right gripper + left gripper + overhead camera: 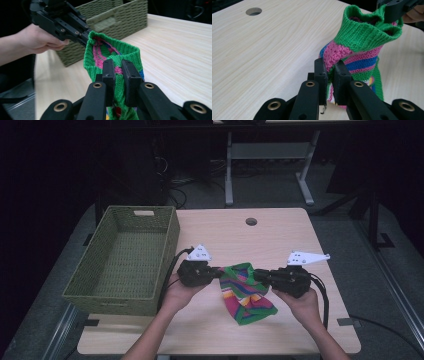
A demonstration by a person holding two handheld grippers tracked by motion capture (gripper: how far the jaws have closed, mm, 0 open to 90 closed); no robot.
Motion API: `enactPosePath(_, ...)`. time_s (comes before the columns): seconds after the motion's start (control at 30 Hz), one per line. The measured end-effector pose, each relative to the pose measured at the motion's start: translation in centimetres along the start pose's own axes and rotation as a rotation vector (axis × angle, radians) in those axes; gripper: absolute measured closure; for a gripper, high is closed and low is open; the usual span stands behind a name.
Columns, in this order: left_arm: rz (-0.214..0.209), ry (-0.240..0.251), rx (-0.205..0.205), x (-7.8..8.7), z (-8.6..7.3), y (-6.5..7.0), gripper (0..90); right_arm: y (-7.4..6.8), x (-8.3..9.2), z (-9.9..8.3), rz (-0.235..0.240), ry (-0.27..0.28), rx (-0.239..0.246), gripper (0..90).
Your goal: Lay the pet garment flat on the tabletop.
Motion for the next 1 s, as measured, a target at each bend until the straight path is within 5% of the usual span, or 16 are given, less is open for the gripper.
enactPosePath(0.57, 0.057, -0.09, 0.006, -4.1, -0.4, -2.9, 82.5, 5.6, -2.2, -0.2, -0.12, -0.025, -0.036, 80.8)
enactPosePath(0.6, 0.084, -0.083, 0.014, -4.6, -0.3, -3.5, 82.2, 5.9, -2.3, -0.1, -0.131, -0.018, -0.041, 80.7)
enactPosePath(0.63, 0.108, -0.071, 0.017, -5.0, -0.2, -3.8, 80.8, 6.3, -2.5, -0.1, -0.138, -0.008, -0.052, 79.8)
enactPosePath(0.7, 0.185, -0.055, 0.021, -5.7, 0.0, -4.7, 62.2, 7.6, -3.3, 0.2, -0.198, -0.012, -0.034, 69.2)
enactPosePath(0.83, 0.193, -0.049, 0.059, -6.2, -0.2, -5.6, 53.3, 10.3, -4.1, 1.0, -0.25, -0.002, -0.091, 59.5)
enactPosePath(1.0, 0.191, -0.069, 0.07, -6.2, -0.6, -5.8, 51.8, 11.2, -3.8, 0.5, -0.254, -0.045, -0.105, 57.6)
Point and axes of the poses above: each handheld gripper's, and its own axes: x roughly backward along the jaws, z roughly out of its top, y roughly to its right, the point moved 4 cm from there along -x, roughly forward along the jaws, and after that the axes turned 14 degrees about y, right-handed, at the moved point
